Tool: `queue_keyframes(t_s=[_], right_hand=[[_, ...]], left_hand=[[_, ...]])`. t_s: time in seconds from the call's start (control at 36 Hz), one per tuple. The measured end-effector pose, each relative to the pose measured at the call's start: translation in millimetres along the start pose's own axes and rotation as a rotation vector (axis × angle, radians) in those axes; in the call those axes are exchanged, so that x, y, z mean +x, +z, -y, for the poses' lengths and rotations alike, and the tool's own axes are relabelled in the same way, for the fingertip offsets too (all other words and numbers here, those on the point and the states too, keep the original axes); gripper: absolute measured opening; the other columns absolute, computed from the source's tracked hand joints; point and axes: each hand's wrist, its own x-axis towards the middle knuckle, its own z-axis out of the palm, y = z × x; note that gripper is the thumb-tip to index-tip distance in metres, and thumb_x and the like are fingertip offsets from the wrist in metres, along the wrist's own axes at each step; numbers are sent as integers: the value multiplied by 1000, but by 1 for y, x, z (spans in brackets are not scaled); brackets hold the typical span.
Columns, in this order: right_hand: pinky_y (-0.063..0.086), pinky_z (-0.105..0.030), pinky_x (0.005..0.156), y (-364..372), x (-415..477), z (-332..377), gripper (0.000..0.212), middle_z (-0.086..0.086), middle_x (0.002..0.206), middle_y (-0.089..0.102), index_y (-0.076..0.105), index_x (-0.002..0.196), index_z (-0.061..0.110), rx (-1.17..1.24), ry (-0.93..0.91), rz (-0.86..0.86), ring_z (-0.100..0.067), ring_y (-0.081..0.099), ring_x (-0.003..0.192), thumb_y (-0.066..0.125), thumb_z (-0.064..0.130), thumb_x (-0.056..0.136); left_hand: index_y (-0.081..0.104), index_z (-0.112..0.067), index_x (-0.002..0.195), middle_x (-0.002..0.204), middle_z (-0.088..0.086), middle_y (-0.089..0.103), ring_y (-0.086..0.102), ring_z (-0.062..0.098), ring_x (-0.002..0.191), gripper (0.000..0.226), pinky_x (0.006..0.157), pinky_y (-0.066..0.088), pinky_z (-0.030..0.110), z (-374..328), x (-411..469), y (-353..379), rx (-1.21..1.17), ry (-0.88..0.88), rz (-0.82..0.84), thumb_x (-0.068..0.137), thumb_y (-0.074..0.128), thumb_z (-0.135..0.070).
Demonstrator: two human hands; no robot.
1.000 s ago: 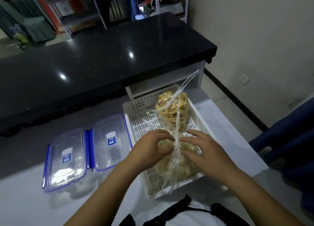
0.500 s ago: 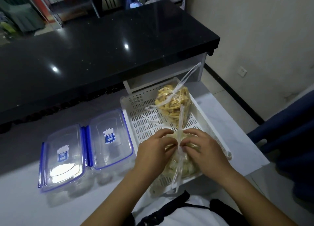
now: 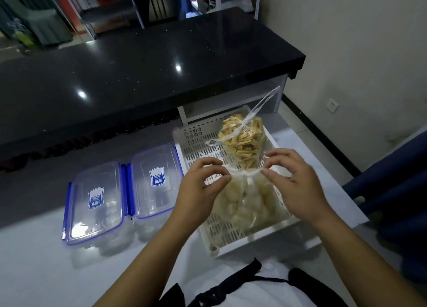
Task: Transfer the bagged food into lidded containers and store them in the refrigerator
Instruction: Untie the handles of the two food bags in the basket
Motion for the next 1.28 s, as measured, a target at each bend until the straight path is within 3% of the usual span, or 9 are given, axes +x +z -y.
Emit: queue_keyframes(t_s=[0.11, 0.19, 0.36, 0.56, 0.67, 0.78, 0.94, 1.14, 1.28], right_hand=[[55, -40, 92, -16, 0, -2, 12, 10, 112, 62, 71, 84, 22, 72, -11, -34, -8, 61, 109, 72, 11, 87], [55, -52, 91, -19, -1, -12, 13, 8, 113, 63, 72, 86, 21, 118, 22, -50, -16, 63, 109, 72, 9, 88], [53, -16, 80, -5, -5, -29, 18, 4, 111, 62, 70, 81, 25, 52, 89, 36, -3, 61, 101, 71, 8, 88], [46, -23, 98, -7, 1, -23, 23, 19, 123, 57, 69, 105, 35, -9, 56, 150, 4, 53, 117, 72, 21, 88], [37, -30, 104, 0, 7, -7, 21, 22, 130, 51, 69, 98, 42, -214, -3, 235, -1, 42, 126, 78, 38, 80], [28, -52, 114, 10, 11, 3, 12, 8, 136, 57, 77, 94, 27, -415, -95, 199, -16, 37, 136, 76, 35, 84], [35, -56, 108, -2, 13, 13, 9, 15, 123, 61, 76, 83, 34, -224, -148, 118, -14, 43, 130, 79, 25, 82], [43, -34, 102, -15, 16, 34, 16, 18, 124, 59, 72, 87, 42, -49, -153, 123, -7, 47, 127, 75, 27, 83], [43, -22, 95, -19, 16, 35, 7, 17, 116, 62, 71, 86, 41, -66, -204, 75, -6, 52, 120, 69, 43, 80]], left_hand=[[79, -27, 83, 109, -10, 64, 65, 13, 107, 10, 94, 54, 41, -2, -5, -15, -184, -84, -13, 84, 78, -17], [79, -24, 83, 111, -8, 63, 67, 18, 106, 6, 94, 56, 49, 0, -11, -20, -295, -158, -13, 82, 79, -18], [78, -23, 78, 105, -9, 67, 66, 8, 105, 11, 88, 51, 24, 15, -15, -14, -218, -240, -60, 82, 80, -13], [71, -34, 103, 120, -24, 59, 51, -12, 116, 20, 94, 33, 3, 3, -6, -21, 182, 30, 31, 84, 78, -32], [62, -36, 128, 125, -20, 62, 54, 4, 120, 47, 108, 38, 36, -16, 11, -13, 416, 201, 192, 84, 74, -48], [69, -32, 121, 115, -12, 72, 63, 14, 109, 34, 106, 37, 49, -30, 23, 1, 687, 294, 310, 88, 69, -41], [79, -28, 96, 91, -12, 75, 65, 10, 88, 15, 95, 45, 45, -35, 23, -8, 494, 352, 113, 83, 71, -28], [79, -21, 88, 83, -18, 71, 61, 3, 83, 15, 85, 51, 45, -54, 8, -12, 332, 349, -120, 75, 71, -19], [71, -29, 89, 85, -32, 66, 60, -11, 91, 15, 77, 46, 7, -50, 2, -15, 242, 217, -136, 76, 70, -23]])
